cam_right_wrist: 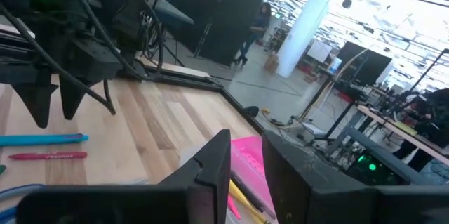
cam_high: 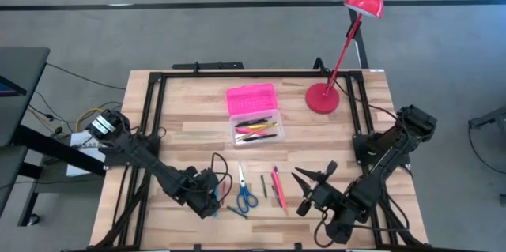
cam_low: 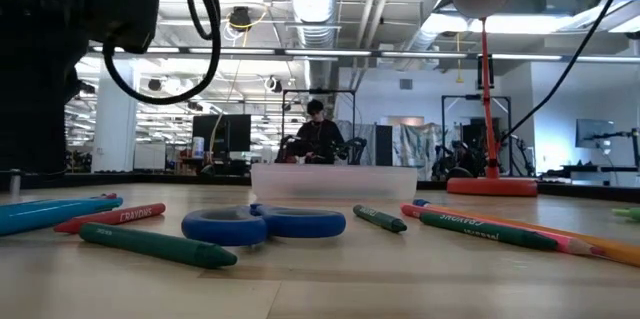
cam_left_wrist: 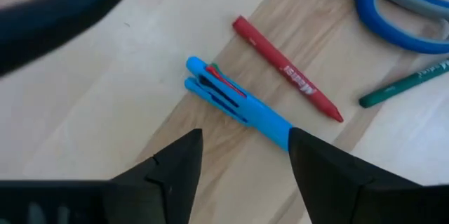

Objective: Pick & place school supplies into a supply box
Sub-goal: Put the blue pen into the pink supply box

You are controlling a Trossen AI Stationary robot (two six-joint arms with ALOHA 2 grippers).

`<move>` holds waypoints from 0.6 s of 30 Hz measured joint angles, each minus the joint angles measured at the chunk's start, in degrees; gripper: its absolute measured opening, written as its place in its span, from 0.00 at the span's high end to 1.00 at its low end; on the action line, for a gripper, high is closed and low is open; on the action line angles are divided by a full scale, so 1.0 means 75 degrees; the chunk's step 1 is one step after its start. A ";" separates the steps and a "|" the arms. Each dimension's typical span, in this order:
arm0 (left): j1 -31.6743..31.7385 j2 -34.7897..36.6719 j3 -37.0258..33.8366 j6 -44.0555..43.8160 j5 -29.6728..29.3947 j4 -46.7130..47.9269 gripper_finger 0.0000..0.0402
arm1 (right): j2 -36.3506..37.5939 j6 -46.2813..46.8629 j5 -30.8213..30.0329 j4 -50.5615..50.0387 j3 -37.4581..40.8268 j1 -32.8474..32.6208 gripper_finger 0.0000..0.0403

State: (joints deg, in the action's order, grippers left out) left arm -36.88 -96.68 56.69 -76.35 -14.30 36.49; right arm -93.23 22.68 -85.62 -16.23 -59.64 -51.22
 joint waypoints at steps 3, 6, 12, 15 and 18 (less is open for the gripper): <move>0.0049 0.0000 0.0000 0.0024 -0.0137 -0.0021 0.47 | 0.0000 -0.0003 0.0015 0.0000 0.0000 0.0003 0.81; 0.0102 0.0000 0.0001 0.0024 -0.0196 -0.0069 0.46 | 0.0000 -0.0006 0.0023 0.0003 0.0000 0.0003 0.81; 0.0134 0.0000 0.0003 0.0022 -0.0400 -0.0175 0.44 | -0.0003 -0.0020 0.0026 0.0003 -0.0003 0.0003 0.81; 0.0134 -0.0043 -0.0011 0.0053 -0.0461 -0.0297 0.44 | -0.0003 -0.0020 0.0029 0.0003 -0.0006 0.0003 0.81; 0.0134 -0.0203 -0.0044 0.0099 -0.0289 -0.0345 0.44 | -0.0003 -0.0020 0.0029 0.0002 -0.0006 0.0003 0.81</move>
State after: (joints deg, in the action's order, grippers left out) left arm -35.87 -98.20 56.36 -75.61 -16.47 33.90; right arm -93.25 22.52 -85.41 -16.21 -59.68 -51.20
